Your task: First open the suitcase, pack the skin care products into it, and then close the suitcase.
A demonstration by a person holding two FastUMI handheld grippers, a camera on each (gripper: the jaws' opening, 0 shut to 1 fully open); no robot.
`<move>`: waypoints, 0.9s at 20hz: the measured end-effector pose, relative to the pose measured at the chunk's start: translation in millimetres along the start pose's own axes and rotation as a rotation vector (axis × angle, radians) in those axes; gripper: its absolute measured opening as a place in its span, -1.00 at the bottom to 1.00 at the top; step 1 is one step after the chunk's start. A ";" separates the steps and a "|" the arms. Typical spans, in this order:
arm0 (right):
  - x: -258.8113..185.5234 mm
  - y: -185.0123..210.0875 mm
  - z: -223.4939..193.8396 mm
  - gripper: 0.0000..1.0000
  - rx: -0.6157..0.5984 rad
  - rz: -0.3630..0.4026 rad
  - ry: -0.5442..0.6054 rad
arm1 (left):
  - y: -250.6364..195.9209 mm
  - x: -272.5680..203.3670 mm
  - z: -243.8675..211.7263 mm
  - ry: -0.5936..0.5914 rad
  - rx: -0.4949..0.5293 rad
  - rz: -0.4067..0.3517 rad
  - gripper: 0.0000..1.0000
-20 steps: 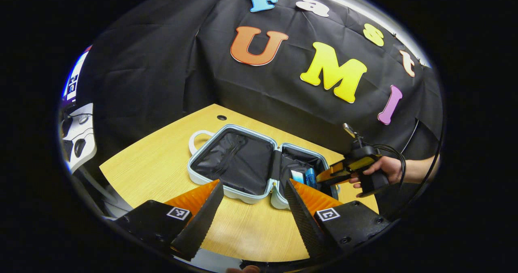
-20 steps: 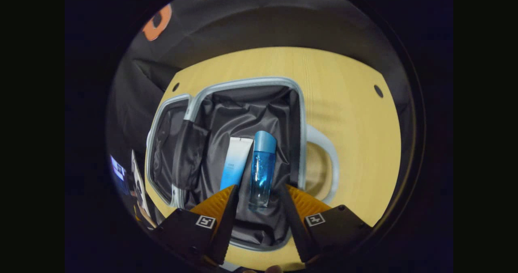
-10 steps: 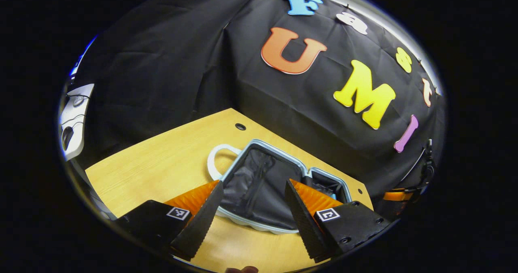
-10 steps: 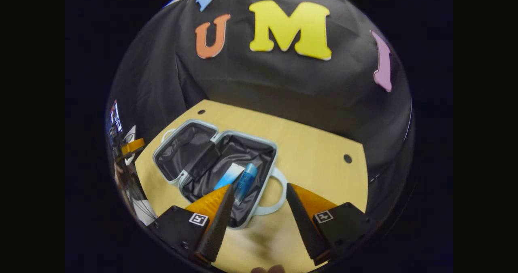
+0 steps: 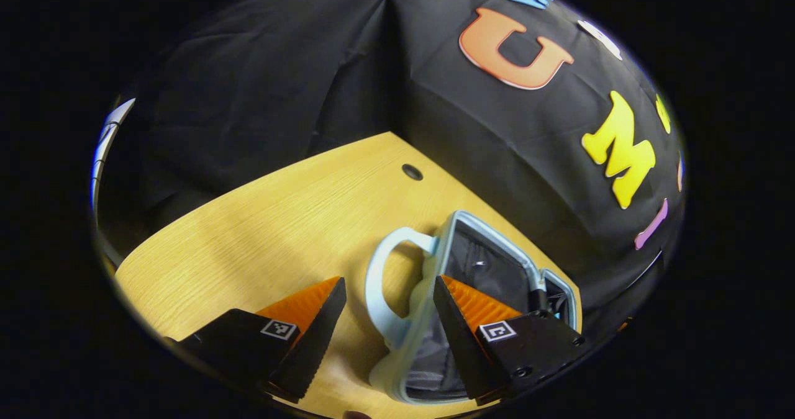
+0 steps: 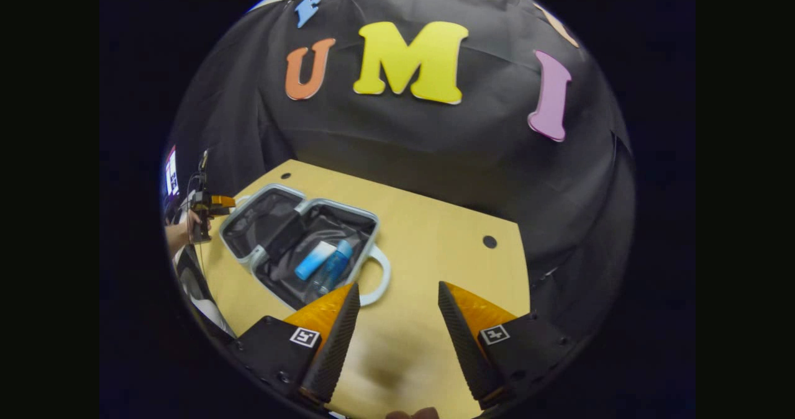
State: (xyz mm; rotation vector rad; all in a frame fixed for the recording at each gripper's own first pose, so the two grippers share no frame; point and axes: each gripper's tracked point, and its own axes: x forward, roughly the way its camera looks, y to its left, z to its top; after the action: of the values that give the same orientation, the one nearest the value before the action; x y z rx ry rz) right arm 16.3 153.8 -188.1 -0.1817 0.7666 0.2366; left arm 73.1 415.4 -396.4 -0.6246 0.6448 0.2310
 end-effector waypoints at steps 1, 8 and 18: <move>-2.2 -10.1 -7.5 0.50 0.032 -0.023 0.023 | 4.6 6.8 1.9 0.011 -0.013 0.015 0.58; -13.6 -31.1 -2.3 0.48 0.068 -0.081 -0.005 | 16.5 32.1 -1.3 0.097 0.014 0.123 -0.07; -48.4 -64.0 -7.4 0.49 0.181 -0.135 -0.114 | -42.3 -24.9 58.1 -0.060 0.157 0.173 -0.87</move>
State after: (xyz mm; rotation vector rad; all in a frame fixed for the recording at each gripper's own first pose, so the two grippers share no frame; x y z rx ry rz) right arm -4.6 83.6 -154.4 -0.0476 0.6558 0.0483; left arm 98.4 416.8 -324.6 -0.4098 0.6532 0.3557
